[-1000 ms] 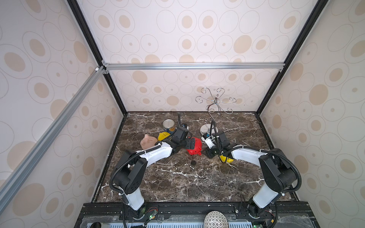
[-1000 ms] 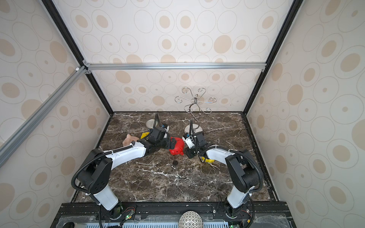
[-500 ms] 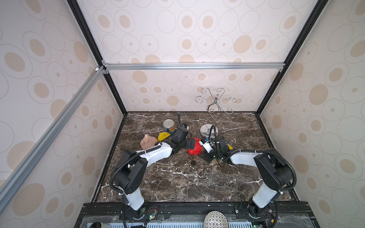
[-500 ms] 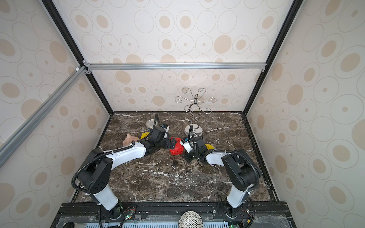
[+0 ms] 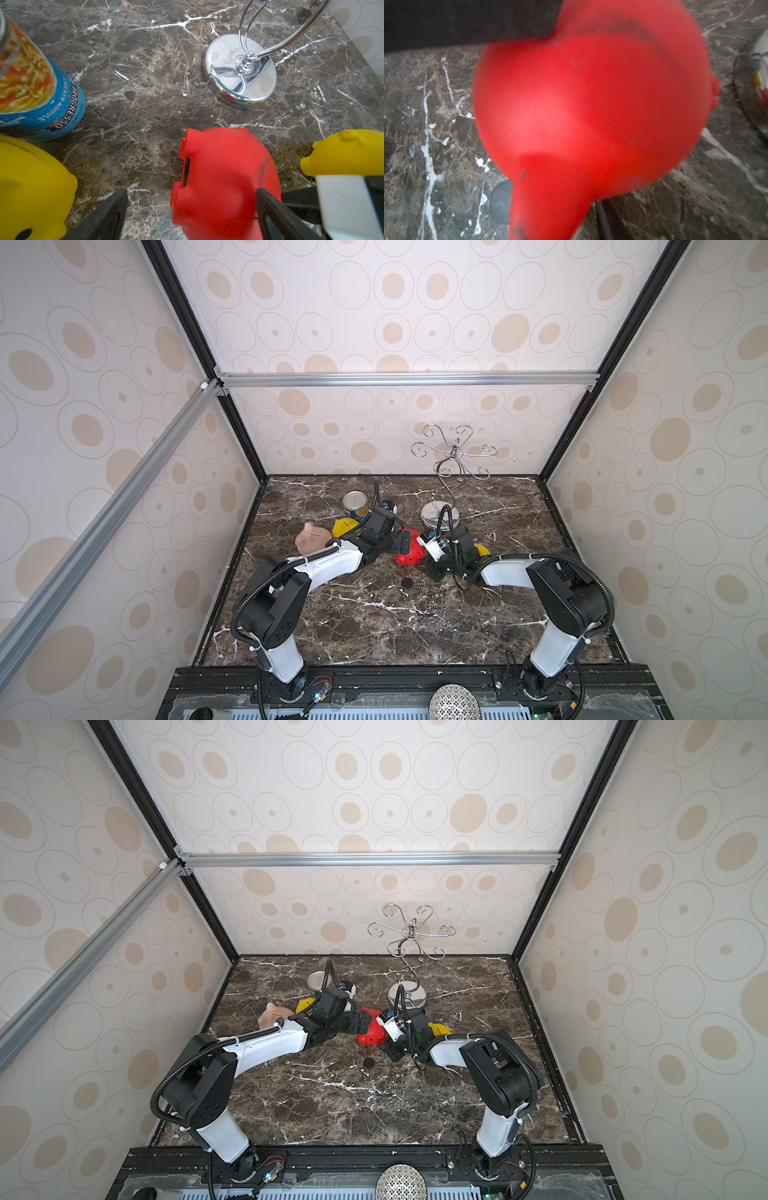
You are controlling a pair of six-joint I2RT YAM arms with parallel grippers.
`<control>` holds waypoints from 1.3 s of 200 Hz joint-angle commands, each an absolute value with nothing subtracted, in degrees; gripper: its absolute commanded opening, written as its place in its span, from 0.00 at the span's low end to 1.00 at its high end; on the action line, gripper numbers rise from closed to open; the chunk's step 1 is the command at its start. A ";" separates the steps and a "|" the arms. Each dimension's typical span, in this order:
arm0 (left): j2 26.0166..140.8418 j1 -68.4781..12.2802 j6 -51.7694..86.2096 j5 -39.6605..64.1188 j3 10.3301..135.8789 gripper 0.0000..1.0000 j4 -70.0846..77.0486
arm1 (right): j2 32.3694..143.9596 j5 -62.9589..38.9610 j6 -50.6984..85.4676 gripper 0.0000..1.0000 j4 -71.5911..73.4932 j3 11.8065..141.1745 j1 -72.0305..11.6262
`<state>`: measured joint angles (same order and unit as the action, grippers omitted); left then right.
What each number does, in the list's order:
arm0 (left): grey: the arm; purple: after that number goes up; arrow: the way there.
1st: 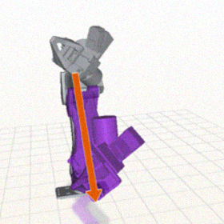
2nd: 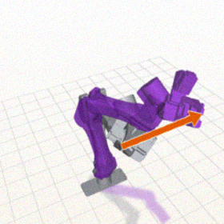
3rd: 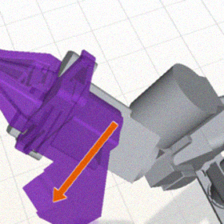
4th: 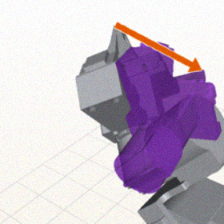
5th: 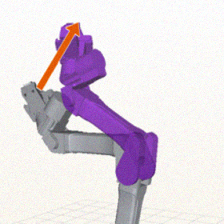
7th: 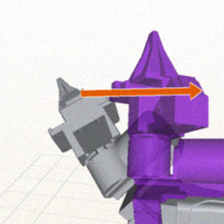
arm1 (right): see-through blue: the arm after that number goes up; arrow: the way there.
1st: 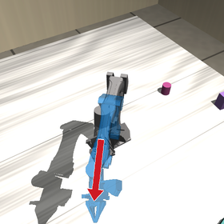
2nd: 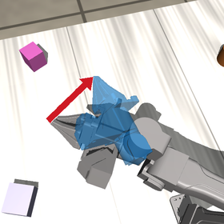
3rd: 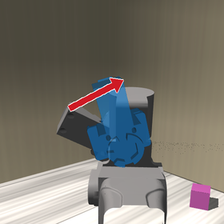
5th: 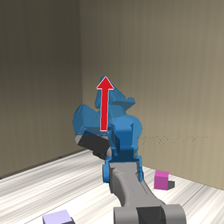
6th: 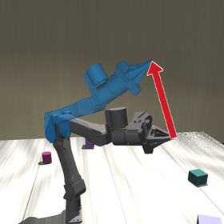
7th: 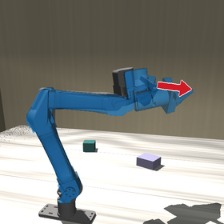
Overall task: Open piggy banks
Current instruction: Adjust the piggy bank at the center of the board.
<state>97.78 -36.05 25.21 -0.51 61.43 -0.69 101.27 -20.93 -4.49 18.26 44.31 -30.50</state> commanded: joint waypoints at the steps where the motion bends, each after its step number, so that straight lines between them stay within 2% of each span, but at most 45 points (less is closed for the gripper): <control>1: 98.06 -36.45 23.99 -1.23 61.04 0.95 -2.02 | 102.56 -19.65 -5.71 0.35 19.07 43.81 -31.16; 93: 97.38 -36.40 24.17 -1.23 60.03 0.95 -1.69 | 104.33 -17.55 -5.52 0.29 22.95 43.55 -31.53; 185: 96.29 -36.25 23.92 -4.55 59.59 0.97 -2.73 | 101.57 -14.16 -5.97 0.16 24.05 42.27 -32.90; 260: 92.08 -35.57 23.55 -9.36 60.47 1.00 -5.18 | 101.23 -13.57 -6.92 0.15 22.24 42.86 -33.65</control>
<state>95.04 -35.92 24.80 -5.43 60.20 -2.48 102.85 -14.00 -5.65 23.16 43.27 -32.86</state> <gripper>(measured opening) 0.997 0.176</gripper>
